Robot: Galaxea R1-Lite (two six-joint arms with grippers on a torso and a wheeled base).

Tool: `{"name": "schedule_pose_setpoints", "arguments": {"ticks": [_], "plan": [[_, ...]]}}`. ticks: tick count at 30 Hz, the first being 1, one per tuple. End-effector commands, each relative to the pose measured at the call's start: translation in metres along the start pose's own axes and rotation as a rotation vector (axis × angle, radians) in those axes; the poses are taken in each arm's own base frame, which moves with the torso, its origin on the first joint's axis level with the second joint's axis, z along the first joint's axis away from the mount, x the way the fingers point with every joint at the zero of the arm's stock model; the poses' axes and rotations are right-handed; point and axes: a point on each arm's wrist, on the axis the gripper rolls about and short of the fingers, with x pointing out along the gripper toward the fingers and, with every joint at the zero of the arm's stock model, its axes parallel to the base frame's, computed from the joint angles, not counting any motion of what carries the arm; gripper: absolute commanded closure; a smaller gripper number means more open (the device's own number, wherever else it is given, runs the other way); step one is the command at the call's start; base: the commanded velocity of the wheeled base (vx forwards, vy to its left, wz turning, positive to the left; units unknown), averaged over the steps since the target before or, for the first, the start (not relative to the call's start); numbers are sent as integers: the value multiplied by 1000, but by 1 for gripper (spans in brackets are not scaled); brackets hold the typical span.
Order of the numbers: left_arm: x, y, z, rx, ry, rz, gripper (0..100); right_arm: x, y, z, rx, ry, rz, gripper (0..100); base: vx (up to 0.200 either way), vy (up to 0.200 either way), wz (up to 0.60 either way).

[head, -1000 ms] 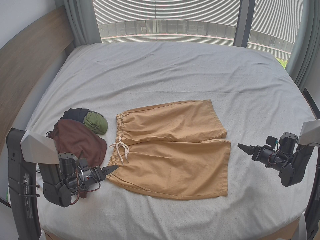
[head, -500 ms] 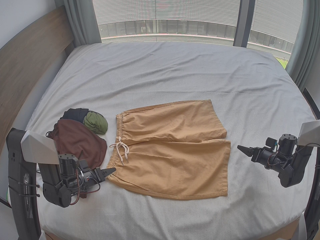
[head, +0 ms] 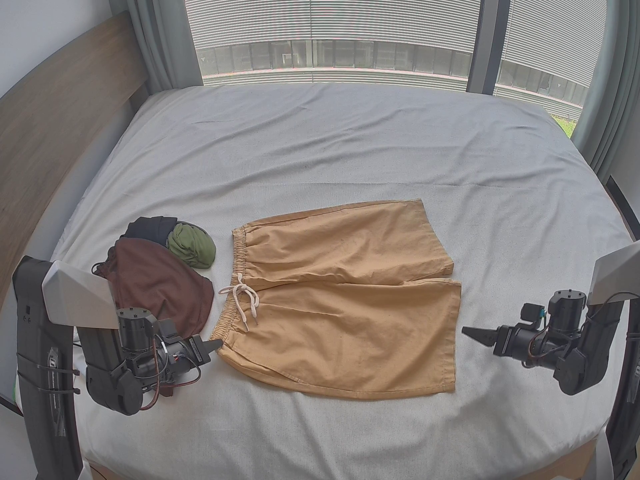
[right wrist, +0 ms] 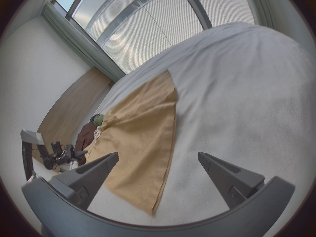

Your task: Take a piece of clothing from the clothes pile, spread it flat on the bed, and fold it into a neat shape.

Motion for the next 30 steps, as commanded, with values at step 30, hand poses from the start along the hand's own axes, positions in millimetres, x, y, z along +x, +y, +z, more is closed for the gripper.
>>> {"name": "schedule_pose_setpoints", "arguments": {"ticks": [30], "plan": [[2,1,-2,6,2,-2,100,23,15,-77,49,280,54,0,0,0,0]]}}
